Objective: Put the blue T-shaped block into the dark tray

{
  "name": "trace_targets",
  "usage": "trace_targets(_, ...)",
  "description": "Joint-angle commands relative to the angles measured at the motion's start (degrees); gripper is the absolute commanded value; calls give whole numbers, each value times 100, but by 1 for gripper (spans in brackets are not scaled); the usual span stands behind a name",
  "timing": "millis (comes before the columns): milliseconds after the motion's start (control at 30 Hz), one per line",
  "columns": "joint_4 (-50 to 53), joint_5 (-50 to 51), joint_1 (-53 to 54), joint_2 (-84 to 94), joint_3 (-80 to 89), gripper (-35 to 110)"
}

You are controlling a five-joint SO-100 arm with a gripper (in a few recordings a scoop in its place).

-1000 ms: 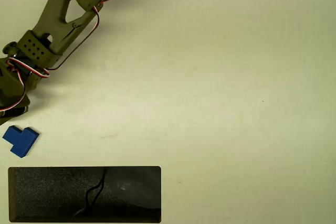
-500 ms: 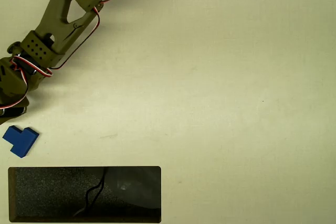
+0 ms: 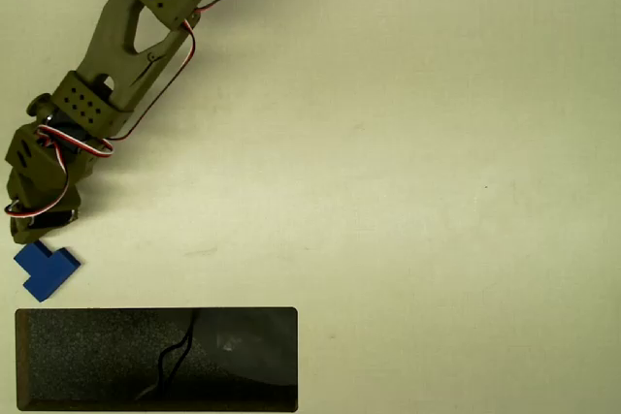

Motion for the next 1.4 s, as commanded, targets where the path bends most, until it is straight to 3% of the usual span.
trace_targets(0,70,70,-26,483,-237,0)
trace_targets(367,-97,1002,-932,659,-431,0)
trace_targets(733,-448,448,-554,457,-352,0)
trace_targets(1367,-3349,-3085,-3507,-949,-88,0)
